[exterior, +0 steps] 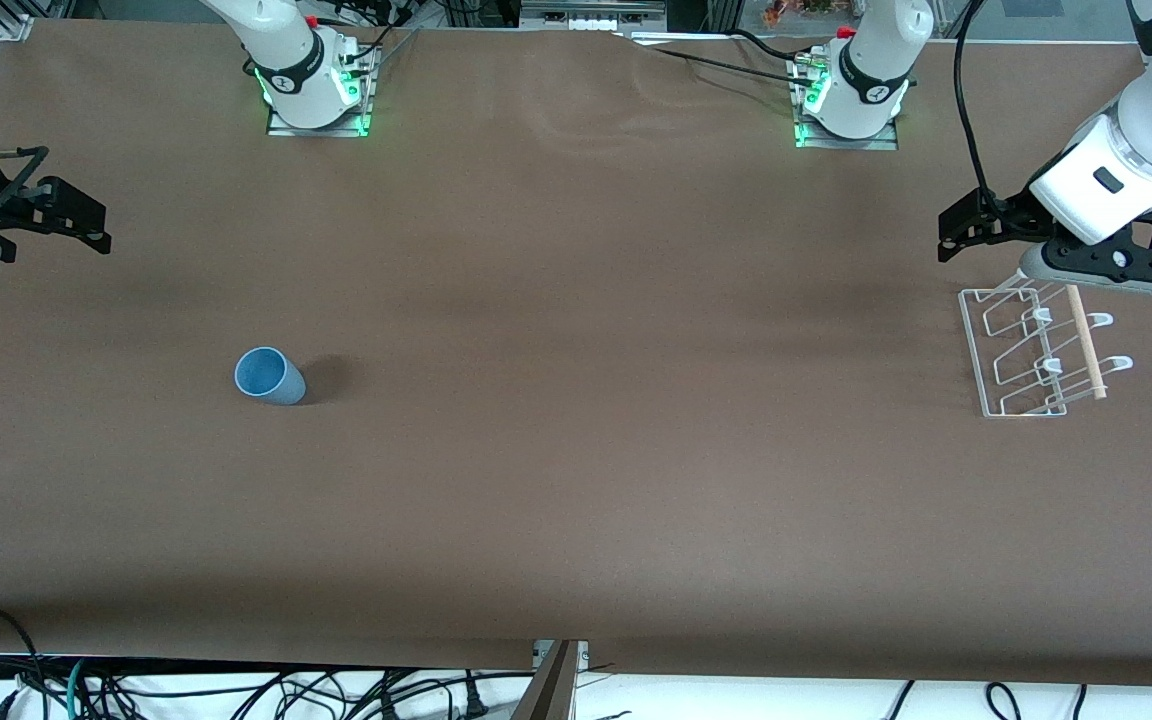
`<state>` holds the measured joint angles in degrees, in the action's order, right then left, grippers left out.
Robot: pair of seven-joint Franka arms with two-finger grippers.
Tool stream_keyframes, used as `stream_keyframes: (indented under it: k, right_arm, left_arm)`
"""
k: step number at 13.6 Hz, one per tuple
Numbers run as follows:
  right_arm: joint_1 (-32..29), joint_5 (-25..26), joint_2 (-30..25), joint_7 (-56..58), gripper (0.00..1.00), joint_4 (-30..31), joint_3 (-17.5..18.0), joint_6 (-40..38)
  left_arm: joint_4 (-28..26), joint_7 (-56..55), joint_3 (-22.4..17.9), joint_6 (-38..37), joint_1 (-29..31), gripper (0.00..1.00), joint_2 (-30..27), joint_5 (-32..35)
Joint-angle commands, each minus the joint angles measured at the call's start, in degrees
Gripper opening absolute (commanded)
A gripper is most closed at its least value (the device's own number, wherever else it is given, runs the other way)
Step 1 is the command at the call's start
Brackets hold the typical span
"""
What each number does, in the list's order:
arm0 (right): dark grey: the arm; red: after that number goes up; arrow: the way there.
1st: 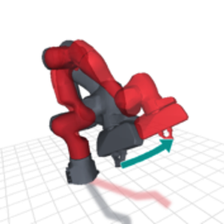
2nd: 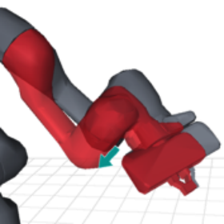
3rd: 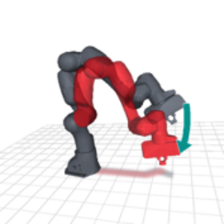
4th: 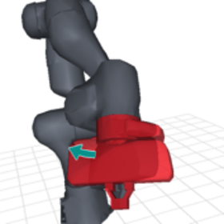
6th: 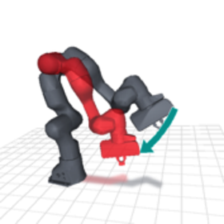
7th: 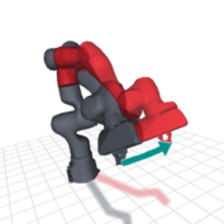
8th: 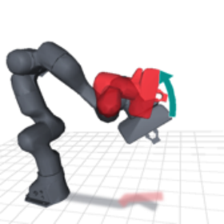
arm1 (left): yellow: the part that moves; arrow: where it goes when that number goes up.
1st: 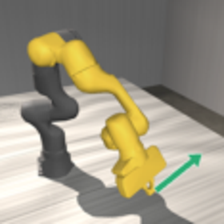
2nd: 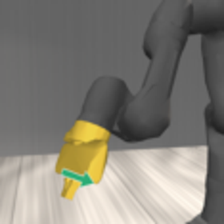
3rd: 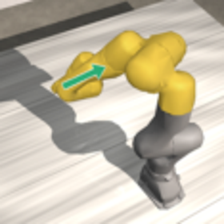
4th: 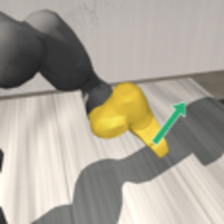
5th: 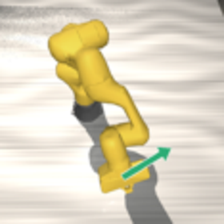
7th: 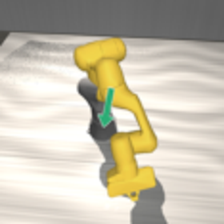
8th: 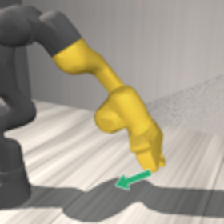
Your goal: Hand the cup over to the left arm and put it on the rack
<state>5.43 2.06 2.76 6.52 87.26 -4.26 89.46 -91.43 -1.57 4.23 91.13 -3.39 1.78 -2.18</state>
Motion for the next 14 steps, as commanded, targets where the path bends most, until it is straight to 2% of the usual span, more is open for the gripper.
stream_keyframes:
  k: [1, 10, 14]
  right_arm:
    - [-0.59, -0.30, 0.93, -0.54, 1.00, -1.92, 0.30, -0.08]
    - [-1.03, 0.48, 1.02, -0.19, 1.00, -1.92, 0.04, 0.10]
    - [-0.50, 3.91, 2.25, -0.10, 1.00, -1.30, 0.30, 0.10]
  left_arm:
    - [1.43, 0.34, -0.28, -1.22, -0.04, 1.00, 0.33, -0.63]
    - [1.43, 0.43, -0.28, -1.30, -0.04, 1.00, 0.33, -0.63]
    - [1.43, 0.43, -0.28, -1.30, -0.04, 1.00, 0.33, -0.63]
